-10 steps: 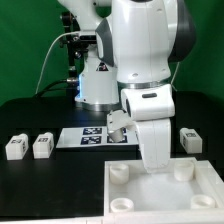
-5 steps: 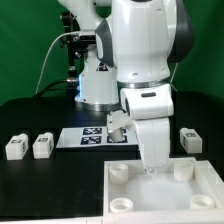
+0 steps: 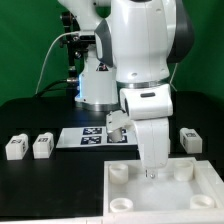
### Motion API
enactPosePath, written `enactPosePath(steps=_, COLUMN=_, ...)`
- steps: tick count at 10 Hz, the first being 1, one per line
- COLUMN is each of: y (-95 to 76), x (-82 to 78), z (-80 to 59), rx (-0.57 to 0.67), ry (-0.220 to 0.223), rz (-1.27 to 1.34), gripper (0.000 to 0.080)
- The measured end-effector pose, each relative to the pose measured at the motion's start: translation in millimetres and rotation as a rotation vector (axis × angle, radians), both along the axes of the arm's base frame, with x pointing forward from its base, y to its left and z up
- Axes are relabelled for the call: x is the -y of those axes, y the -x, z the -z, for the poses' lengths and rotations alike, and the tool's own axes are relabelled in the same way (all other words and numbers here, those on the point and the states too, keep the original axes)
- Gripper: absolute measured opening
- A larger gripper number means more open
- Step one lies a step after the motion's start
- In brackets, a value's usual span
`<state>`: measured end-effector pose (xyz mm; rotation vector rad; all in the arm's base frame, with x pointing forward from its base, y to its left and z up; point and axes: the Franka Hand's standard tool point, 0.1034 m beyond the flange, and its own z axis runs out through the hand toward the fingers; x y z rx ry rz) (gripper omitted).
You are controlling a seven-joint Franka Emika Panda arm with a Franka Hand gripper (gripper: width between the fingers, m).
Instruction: Assemble one leg
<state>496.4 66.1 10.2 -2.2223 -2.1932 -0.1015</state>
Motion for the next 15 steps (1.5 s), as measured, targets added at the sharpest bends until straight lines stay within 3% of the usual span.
enactPosePath(steps=6, y=-0.5, x=1.5, z=-0.5, rx=0.001, ry=0.000, rz=0.003, gripper=0.0649)
enactPosePath(steps=9, y=6.6, x=-7.4, z=-27.3, rx=0.024, ry=-0.001, rz=0.104, gripper=0.0649)
enactPosePath(steps=12, y=13.8, x=-37.0, z=-38.8, rx=-0.003, ry=-0.039, rz=0.516, gripper=0.0649)
enactPosePath(steps=15, y=14.3, x=-41.4, z=-38.8, rx=-0.028, ry=-0.065, rz=0.800, gripper=0.0649)
